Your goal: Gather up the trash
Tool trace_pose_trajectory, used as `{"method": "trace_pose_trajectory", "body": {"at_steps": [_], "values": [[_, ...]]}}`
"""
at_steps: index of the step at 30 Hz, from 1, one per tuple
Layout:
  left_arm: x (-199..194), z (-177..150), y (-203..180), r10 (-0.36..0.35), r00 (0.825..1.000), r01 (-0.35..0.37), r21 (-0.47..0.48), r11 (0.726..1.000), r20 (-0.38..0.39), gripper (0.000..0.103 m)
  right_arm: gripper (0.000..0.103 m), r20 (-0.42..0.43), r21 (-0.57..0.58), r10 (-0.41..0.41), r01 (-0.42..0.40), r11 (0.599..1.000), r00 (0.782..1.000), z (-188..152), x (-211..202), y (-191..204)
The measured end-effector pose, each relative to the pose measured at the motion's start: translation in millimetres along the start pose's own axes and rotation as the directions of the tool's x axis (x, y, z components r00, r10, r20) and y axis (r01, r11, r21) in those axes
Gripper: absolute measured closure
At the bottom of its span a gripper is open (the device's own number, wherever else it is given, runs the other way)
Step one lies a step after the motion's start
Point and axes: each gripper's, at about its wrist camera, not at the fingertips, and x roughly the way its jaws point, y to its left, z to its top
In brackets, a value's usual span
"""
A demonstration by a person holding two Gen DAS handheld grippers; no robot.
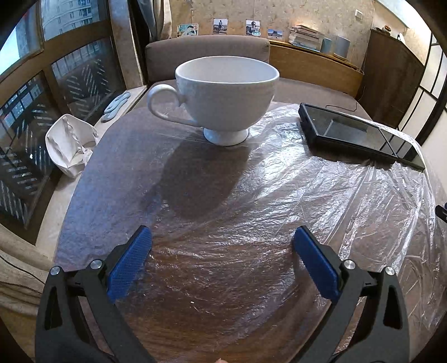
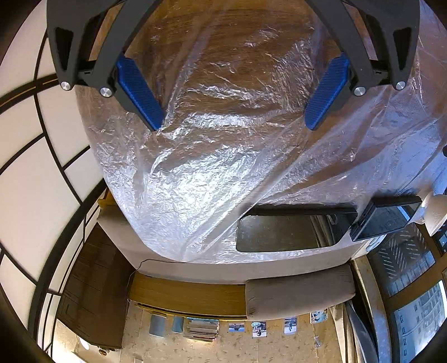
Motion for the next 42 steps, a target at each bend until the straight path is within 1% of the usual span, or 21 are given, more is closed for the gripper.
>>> {"method": "trace_pose_trajectory", "body": {"at_steps": [11,21,42], "values": [[1,1,-5,-0.001,1.0,0.001,0.001,1.0,0.0,0.001,0.004,0.0,0.001,0.0,0.0,1.0,1.0,-1,-1,1],[9,10,-6,-0.004,1.0,0.004,0.008,1.0,0.001,0.001,0.004,0.0,0.001,0.0,0.0,1.0,1.0,1,-1,0],[8,7,-7,-0.007,1.0,0.007,0.011,1.0,0.001,0.001,0.004,-0.002,0.0,0.001,-0.001,1.0,1.0,4,-1,0]]}}
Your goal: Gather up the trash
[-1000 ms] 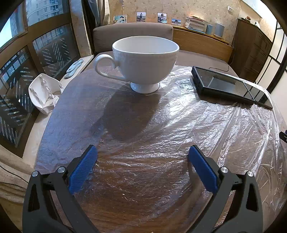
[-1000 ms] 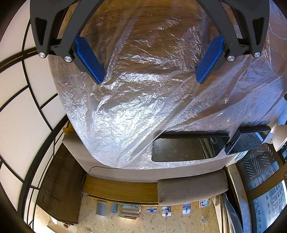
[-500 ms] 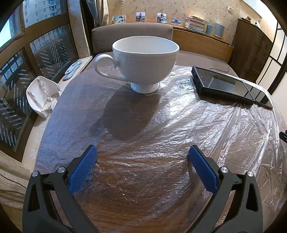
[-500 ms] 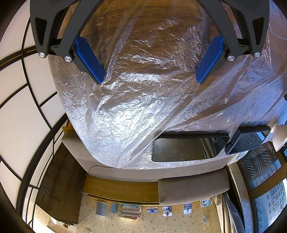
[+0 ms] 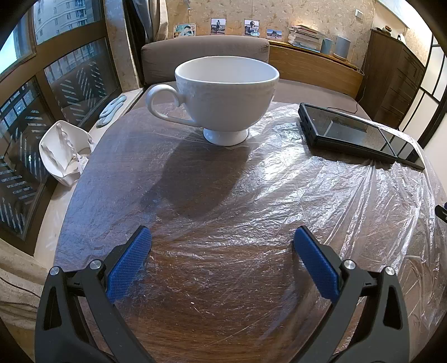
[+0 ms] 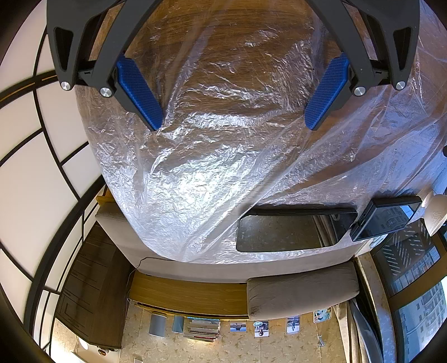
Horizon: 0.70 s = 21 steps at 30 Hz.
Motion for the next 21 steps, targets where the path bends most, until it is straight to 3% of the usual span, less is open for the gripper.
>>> {"method": "trace_pose_trajectory", "body": {"at_steps": [21], "values": [[-0.9,1.1,1.1,0.0,1.0,0.0,0.0,1.0,-0.001,0.001,0.004,-0.001,0.0,0.0,0.0,1.0,1.0,0.8,-0.5,0.1]]}}
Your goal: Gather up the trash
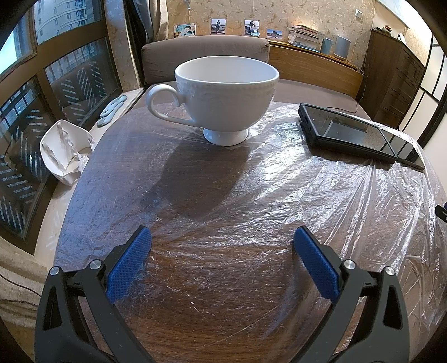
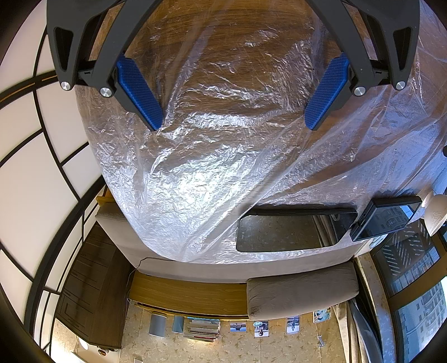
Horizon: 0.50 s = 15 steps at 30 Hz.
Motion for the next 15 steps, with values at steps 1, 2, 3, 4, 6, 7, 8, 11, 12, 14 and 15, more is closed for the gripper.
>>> {"method": "trace_pose_trajectory", "body": {"at_steps": [1,2,3,4,6,7,8,11,12,14,15], "values": [[0.0,0.0,0.0,0.0,1.0,0.0,0.0,1.0,0.0,0.001,0.004,0.0,0.0,0.0,0.0,1.0,1.0,0.5,0.1,0.2],[-0.6,-0.3,0.0,0.0,1.0,0.0,-0.001,1.0,0.0,0.001,0.004,0.0,-0.001,0.0,0.0,1.0,1.0,0.9,0.2,0.3],[-1.0,-1.0,-0.3,0.0,1.0,0.0,-0.001,1.0,0.0,0.001,0.004,0.0,0.0,0.0,0.0,1.0,1.0,-0.5,-0.2,-0.2],[-0.5,-0.1,0.2,0.0,1.0,0.0,0.0,1.0,0.0,0.001,0.004,0.0,-0.001,0.0,0.0,1.0,1.0,0.5,0.0,0.6],[-2.2,-2.2,0.3,0.001,1.0,-0.001,-0.002,1.0,0.0,0.001,0.004,0.0,0.0,0.0,0.0,1.0,1.0,0.1,-0.1,0.0],[-3.3,-2.6,1.0,0.001,1.0,-0.001,-0.002,1.0,0.0,0.001,0.004,0.0,0.0,0.0,0.0,1.0,1.0,0.5,0.0,0.2],[-3.3,-1.7,1.2,0.001,1.0,-0.001,-0.003,1.0,-0.001,0.001,0.004,0.0,-0.001,0.0,0.0,1.0,1.0,0.6,-0.1,0.6],[-3.2,-1.4,1.5,0.001,1.0,-0.001,-0.003,1.0,-0.001,0.001,0.004,0.0,0.0,0.0,0.0,1.0,1.0,0.5,-0.3,0.8],[-3.7,-2.1,1.3,0.001,1.0,-0.001,-0.003,1.0,-0.001,0.001,0.004,0.0,0.0,0.0,0.0,1.0,1.0,0.6,-0.2,0.4],[-4.9,-3.5,1.1,0.003,1.0,-0.003,-0.005,1.0,-0.001,0.001,0.004,0.0,0.0,0.0,0.0,1.0,1.0,-0.7,-0.7,0.4],[-5.7,-5.0,1.2,0.003,1.0,-0.003,-0.005,1.0,0.0,0.001,0.004,0.0,0.0,-0.001,0.001,1.0,1.0,-0.6,-0.8,0.6]]}}
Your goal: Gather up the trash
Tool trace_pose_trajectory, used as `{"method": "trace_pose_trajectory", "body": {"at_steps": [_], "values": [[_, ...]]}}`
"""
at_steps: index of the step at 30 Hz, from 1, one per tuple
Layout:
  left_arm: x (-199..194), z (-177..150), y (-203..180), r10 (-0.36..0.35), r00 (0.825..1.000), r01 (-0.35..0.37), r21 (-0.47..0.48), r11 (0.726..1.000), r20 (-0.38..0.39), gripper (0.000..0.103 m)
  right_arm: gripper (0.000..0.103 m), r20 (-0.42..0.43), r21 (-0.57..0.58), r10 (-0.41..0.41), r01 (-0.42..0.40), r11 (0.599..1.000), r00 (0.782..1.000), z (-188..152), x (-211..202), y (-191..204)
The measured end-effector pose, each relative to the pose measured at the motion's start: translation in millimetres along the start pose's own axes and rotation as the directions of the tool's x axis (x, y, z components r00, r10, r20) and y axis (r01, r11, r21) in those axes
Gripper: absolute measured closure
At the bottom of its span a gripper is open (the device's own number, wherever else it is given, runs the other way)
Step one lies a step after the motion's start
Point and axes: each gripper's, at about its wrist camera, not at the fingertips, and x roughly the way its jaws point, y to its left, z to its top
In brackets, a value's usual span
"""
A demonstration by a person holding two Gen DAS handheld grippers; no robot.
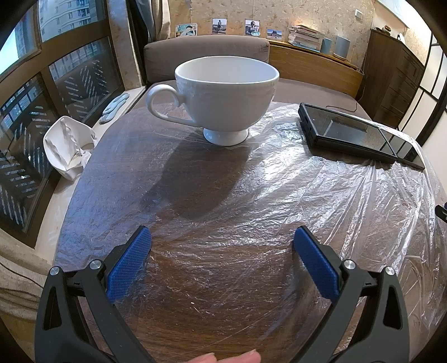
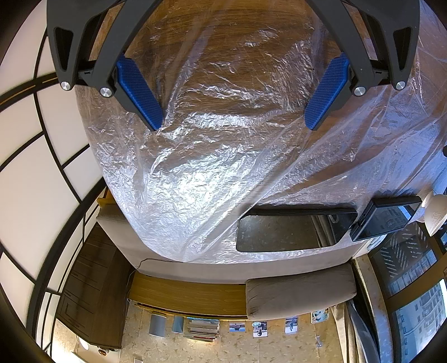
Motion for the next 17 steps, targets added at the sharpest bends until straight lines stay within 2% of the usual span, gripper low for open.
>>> {"method": "trace_pose_trajectory", "body": {"at_steps": [17], "values": [[-1.4,1.0,5.3,0.001,1.0,-0.001,-0.003,1.0,0.0,0.001,0.004,0.001,0.001,-0.001,0.001,1.0,1.0,-1.6,0.0,0.2]]}}
